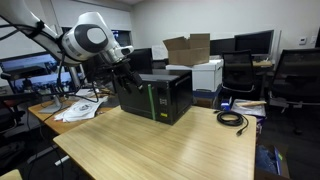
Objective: Open the microwave door
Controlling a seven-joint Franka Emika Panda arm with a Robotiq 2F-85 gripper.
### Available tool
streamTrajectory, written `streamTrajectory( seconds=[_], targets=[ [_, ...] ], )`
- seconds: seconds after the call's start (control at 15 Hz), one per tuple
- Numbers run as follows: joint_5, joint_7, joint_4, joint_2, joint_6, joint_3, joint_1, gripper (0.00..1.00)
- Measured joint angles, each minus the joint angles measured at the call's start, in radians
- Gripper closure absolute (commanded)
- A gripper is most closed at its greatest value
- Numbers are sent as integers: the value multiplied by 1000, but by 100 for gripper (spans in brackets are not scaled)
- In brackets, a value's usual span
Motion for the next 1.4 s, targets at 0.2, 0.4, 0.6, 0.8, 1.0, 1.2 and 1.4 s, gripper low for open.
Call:
streamTrajectory(
  seconds=[0.2,0.4,0.6,0.8,1.0,1.2,1.4],
  targets=[
    [-34,0,0,3,19,-17,-2,0],
    [-90,0,0,30,116,-55,-5,0],
    [-90,-16,-10,102,293,-81,-9,0],
    [-92,-18,-17,170,403,-90,-15,0],
    [-141,-19,-15,243,519,-123,-13,0],
    [-198,-19,2,305,627,-220,35,0],
    [-194,-19,33,365,720,-326,119,0]
  ],
)
